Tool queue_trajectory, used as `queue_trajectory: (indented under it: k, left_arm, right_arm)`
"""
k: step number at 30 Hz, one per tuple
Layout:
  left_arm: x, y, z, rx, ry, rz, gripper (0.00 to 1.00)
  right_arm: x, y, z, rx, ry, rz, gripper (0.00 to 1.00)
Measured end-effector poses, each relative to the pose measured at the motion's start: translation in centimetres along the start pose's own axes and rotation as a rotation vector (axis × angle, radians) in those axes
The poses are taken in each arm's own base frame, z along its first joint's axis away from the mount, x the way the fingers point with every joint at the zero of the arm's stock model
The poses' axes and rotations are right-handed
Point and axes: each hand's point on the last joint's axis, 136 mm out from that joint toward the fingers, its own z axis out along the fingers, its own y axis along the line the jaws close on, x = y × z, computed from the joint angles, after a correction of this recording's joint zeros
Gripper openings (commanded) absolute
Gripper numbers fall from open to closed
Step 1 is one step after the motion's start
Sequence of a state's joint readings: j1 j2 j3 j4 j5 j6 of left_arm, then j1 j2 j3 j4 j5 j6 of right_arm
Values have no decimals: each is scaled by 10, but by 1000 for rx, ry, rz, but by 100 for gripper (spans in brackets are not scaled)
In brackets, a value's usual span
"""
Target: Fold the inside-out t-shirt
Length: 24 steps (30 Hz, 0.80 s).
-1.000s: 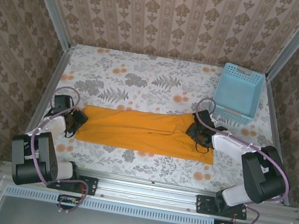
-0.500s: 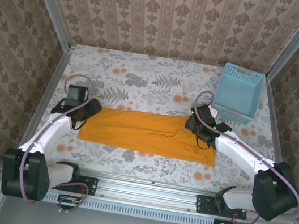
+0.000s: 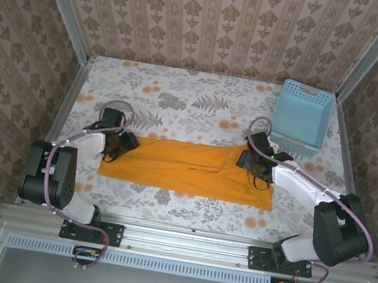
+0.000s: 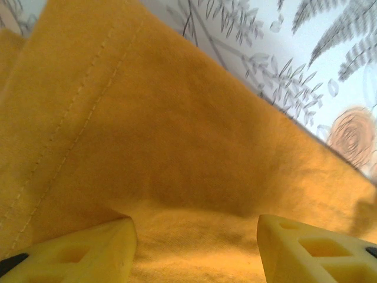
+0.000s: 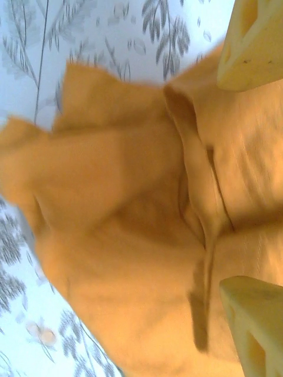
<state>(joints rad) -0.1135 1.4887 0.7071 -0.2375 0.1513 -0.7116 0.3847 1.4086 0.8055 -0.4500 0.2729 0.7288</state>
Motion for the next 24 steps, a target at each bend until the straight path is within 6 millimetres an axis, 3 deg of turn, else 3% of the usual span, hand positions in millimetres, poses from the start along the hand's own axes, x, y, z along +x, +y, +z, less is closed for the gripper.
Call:
queue_trajectory:
  k: [4, 11, 24]
  left_arm:
    - [-10, 2, 1, 29, -13, -32, 61]
    - [-13, 2, 2, 49, -20, -43, 64]
    - [-29, 30, -8, 44, -79, -131, 69]
  right_arm:
    - [2, -21, 3, 16, 19, 51, 89]
    - [37, -19, 30, 55, 154, 10, 89]
    - [28, 30, 46, 22, 159, -35, 81]
